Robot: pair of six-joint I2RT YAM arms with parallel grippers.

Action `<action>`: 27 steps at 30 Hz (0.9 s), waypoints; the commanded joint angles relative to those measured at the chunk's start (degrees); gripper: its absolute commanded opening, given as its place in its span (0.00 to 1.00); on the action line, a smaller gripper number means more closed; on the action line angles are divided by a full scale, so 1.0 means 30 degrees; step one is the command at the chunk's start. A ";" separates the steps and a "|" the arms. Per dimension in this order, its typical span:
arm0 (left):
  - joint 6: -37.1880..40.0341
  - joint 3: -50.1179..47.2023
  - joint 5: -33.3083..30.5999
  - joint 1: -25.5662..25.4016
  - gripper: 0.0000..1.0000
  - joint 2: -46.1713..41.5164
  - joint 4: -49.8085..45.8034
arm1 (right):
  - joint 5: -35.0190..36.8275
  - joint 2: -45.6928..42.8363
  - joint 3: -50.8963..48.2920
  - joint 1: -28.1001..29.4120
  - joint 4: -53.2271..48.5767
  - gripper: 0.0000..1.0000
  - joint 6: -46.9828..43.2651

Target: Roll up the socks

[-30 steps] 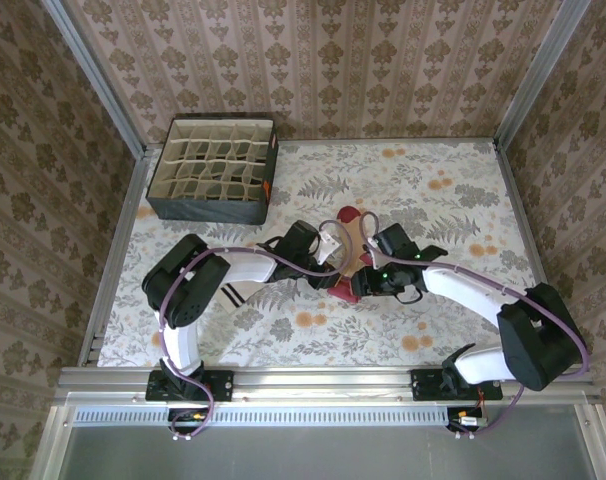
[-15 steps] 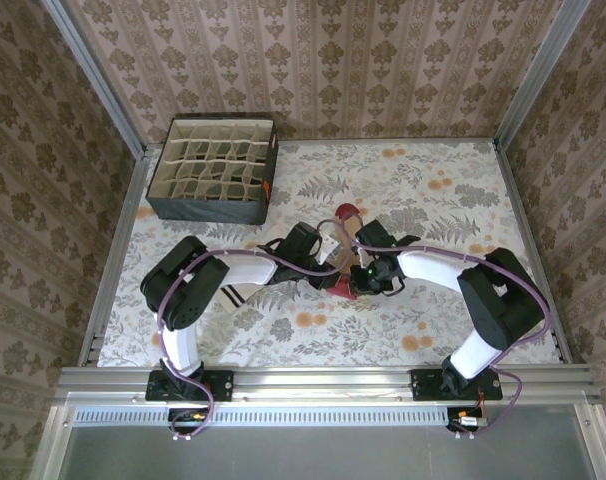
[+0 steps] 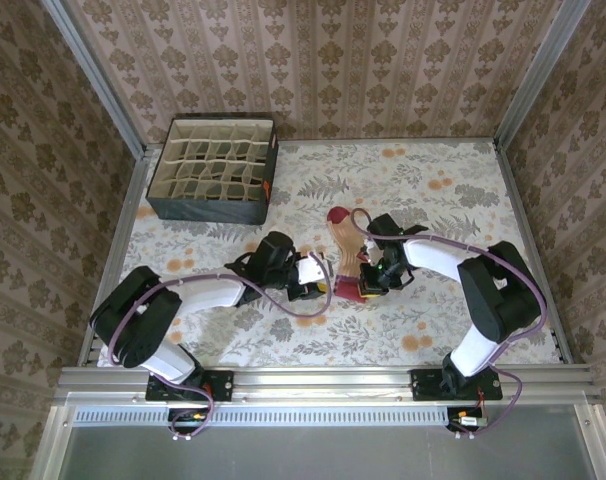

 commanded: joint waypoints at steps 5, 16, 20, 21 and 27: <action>0.6605 0.0623 -0.2066 -0.2153 0.38 0.0936 0.0797 | -0.0422 0.1112 0.0932 -0.0405 -0.3510 0.00 -0.1616; 0.8923 0.2381 -0.2778 -0.3890 0.34 0.2944 -0.0375 | -0.0892 0.1670 0.1451 -0.0752 -0.4156 0.00 -0.2265; 0.9418 0.2668 -0.2998 -0.4159 0.37 0.3408 -0.0777 | -0.1038 0.1790 0.1480 -0.0818 -0.4200 0.00 -0.2381; 0.9484 0.2700 -0.3036 -0.4180 0.37 0.3485 -0.0843 | -0.1089 0.1827 0.1487 -0.0818 -0.4227 0.00 -0.2405; 0.9779 0.2704 -0.2947 -0.4352 0.39 0.3998 -0.1077 | -0.1141 0.1981 0.1612 -0.0905 -0.4510 0.00 -0.2629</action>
